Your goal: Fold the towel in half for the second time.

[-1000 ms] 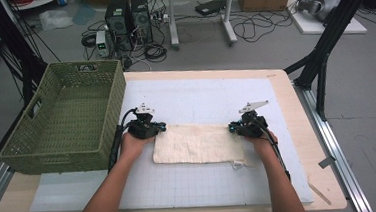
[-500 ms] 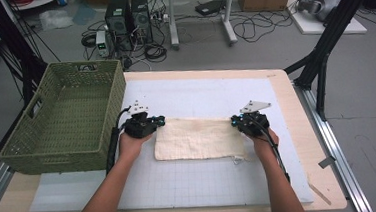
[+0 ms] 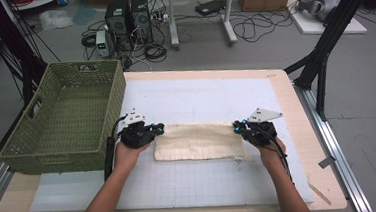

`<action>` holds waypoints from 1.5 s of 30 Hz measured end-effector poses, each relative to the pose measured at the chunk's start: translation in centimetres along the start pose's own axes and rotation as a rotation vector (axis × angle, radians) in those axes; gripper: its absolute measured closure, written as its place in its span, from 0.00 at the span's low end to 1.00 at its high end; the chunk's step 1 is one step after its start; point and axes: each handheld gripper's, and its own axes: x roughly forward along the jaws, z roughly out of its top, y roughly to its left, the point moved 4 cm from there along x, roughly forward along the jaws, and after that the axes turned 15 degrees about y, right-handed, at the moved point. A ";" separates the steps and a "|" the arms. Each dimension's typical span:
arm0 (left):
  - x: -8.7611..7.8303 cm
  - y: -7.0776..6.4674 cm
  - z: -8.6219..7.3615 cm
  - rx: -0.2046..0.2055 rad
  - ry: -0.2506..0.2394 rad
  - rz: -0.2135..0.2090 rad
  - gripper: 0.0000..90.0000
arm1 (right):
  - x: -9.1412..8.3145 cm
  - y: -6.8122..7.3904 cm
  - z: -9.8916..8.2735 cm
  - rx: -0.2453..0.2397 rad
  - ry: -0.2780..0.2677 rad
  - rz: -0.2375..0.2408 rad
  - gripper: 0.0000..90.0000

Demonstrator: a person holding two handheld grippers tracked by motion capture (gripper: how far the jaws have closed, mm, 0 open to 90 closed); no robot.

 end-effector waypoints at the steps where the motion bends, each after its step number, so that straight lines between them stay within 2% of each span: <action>1: 0.0 -0.2 -0.2 0.006 0.002 0.001 0.95 | -0.1 0.1 -0.2 -0.010 -0.005 -0.001 0.93; 5: -0.1 -0.7 -0.9 0.019 0.019 -0.009 0.94 | -0.3 0.7 -1.1 -0.007 -0.015 0.010 0.93; 7: -0.3 -0.9 -1.0 0.023 0.008 -0.010 0.94 | -0.6 1.0 -1.5 -0.008 -0.021 0.014 0.93; 12: -0.4 -1.4 -1.5 0.032 0.015 -0.015 0.94 | -1.1 1.6 -2.2 -0.010 -0.030 0.026 0.93; 18: -0.5 -2.1 -2.3 0.058 0.041 -0.014 0.94 | -1.3 2.1 -3.1 -0.013 -0.027 0.037 0.92; 26: -0.4 -2.6 -4.1 0.047 0.074 -0.031 0.92 | -1.5 3.0 -4.0 -0.045 -0.003 0.047 0.92; 28: -0.5 -2.6 -4.1 0.033 0.076 -0.038 0.85 | -1.7 3.1 -4.1 -0.045 -0.002 0.050 0.92; 31: -1.0 -2.5 -3.8 0.000 0.045 -0.036 0.65 | -1.8 3.3 -4.3 -0.053 0.002 0.055 0.90; 33: -1.5 -2.5 -3.4 0.005 0.016 -0.025 0.63 | -2.1 3.4 -4.6 -0.054 0.008 0.052 0.86; 34: -1.8 -2.5 -3.1 0.005 0.001 -0.023 0.62 | -2.3 3.3 -4.7 -0.046 0.005 0.060 0.85; 36: -2.4 -2.5 -2.6 0.005 -0.031 -0.026 0.62 | -2.8 3.0 -4.8 -0.032 -0.010 0.055 0.76; 38: -2.8 -2.5 -2.2 0.005 -0.064 -0.035 0.62 | -3.5 2.6 -4.9 0.000 -0.042 0.074 0.74; 40: -3.0 -2.5 -1.8 -0.005 -0.091 -0.046 0.62 | -4.2 2.4 -4.9 0.022 -0.067 0.068 0.71; 42: -2.7 -2.5 -1.6 0.003 -0.086 -0.041 0.63 | -4.9 2.1 -4.6 0.060 -0.099 0.061 0.67; 45: -1.4 -2.6 -1.5 0.020 -0.045 -0.037 0.66 | -5.4 2.0 -3.5 0.087 -0.133 0.038 0.62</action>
